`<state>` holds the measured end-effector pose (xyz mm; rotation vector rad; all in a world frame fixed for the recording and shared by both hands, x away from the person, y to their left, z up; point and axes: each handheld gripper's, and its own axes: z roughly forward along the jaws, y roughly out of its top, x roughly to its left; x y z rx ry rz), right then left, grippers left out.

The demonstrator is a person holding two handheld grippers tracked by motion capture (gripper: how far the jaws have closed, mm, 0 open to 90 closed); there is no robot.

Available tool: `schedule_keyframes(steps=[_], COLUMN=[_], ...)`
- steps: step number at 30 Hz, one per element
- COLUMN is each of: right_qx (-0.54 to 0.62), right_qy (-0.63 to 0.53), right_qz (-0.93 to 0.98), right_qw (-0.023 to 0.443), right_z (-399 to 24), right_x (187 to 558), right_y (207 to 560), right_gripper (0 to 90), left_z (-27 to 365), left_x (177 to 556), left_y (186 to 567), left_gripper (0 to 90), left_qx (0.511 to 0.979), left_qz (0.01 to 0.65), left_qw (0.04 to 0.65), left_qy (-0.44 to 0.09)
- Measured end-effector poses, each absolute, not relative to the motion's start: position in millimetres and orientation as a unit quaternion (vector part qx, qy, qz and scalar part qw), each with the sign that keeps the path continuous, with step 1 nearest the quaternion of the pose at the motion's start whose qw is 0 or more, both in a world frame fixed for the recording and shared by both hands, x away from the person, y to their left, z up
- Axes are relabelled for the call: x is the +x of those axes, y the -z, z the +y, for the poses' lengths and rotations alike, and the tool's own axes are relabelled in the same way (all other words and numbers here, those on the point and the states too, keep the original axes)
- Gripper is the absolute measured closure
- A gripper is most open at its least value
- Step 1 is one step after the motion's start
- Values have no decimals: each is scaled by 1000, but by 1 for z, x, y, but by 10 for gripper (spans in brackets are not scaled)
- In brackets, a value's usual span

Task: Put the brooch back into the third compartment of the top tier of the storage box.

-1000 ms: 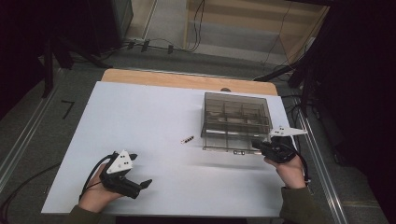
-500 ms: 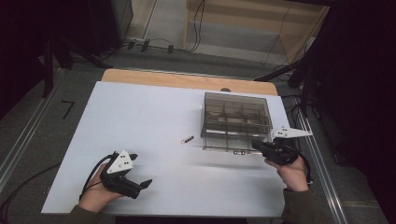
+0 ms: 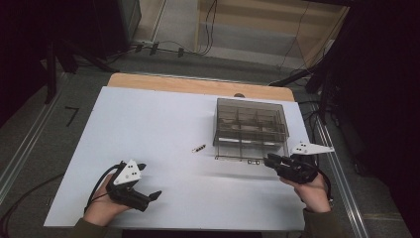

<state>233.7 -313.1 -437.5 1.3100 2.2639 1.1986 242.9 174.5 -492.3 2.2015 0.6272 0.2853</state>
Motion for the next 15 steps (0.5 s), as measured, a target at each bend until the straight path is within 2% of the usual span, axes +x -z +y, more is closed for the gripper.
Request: schedule_keyframes(steps=[4,15], right_qx=[449,443], right_qy=[-415,-414], right_qz=[780,784], right_qw=[130,132], right_z=[-314,-314], right_x=[230,220], right_y=[439,445], right_gripper=[650,460], left_z=[175,174], left_x=[243,243], left_y=[492,493], left_gripper=[0,0], left_qx=[872,873], left_qz=[248,248], left_qw=[406,405], left_qy=[-113,-111])
